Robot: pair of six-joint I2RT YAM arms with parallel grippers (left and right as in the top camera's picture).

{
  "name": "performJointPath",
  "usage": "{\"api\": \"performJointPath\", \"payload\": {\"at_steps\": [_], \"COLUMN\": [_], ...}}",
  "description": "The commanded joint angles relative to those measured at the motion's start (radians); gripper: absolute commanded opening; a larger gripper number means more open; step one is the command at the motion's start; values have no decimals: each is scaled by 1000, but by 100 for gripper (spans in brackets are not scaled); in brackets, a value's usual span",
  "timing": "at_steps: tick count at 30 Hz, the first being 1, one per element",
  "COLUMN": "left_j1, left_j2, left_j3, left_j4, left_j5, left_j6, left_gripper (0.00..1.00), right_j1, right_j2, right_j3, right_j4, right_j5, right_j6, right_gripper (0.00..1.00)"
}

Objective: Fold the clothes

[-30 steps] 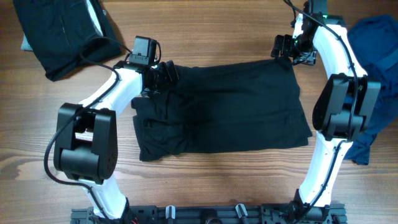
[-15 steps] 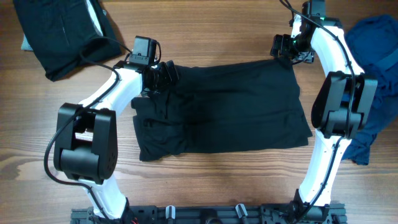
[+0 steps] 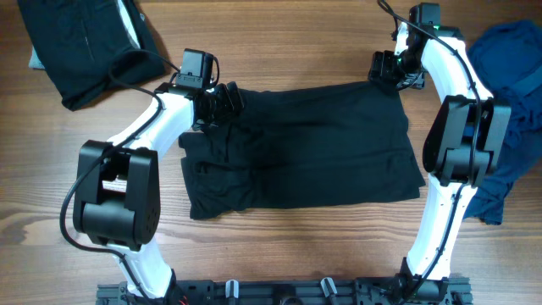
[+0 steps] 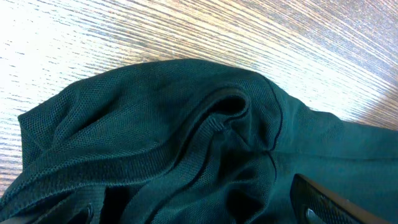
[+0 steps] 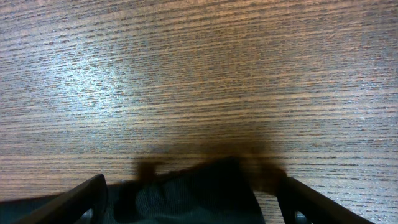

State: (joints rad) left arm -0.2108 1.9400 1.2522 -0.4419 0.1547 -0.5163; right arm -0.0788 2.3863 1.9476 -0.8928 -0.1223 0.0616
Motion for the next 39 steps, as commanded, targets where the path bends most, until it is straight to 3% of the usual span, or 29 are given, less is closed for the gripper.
{"api": "performJointPath", "payload": {"at_steps": [1,8,12,14,16,18,23,27,34,39], "left_j1": [-6,-6,-6,-6,-6,-6,-6,-6,-6,-6], "left_j2": [9,9,9,9,9,9,9,9,9,9], "left_j3": [14,14,14,14,14,14,14,14,14,14], "left_j4": [5,5,5,5,5,8,15,15,15,16], "left_j5": [5,5,5,5,5,5,5,5,5,5], "left_j6": [11,11,11,11,11,11,11,11,11,12], "left_gripper": [95,94,87,78,59,48,41,27,16,4], "right_j1": [-3,-3,-3,-3,-3,-3,-3,-3,-3,-3], "right_j2": [50,52,52,51,51,51,42,25,14,13], "right_j3": [-9,-9,-8,-8,-7,-3,-1,-1,-1,-1], "right_j4": [-1,-4,-13,-19,-26,-34,-39,-40,-51,-60], "right_j5": [-4,-4,2,23,23,23,29,56,56,61], "right_j6": [-10,-6,6,23,24,24,34,50,50,52], "right_gripper": [86,66,47,44,44,39,28,25,5,4]}}
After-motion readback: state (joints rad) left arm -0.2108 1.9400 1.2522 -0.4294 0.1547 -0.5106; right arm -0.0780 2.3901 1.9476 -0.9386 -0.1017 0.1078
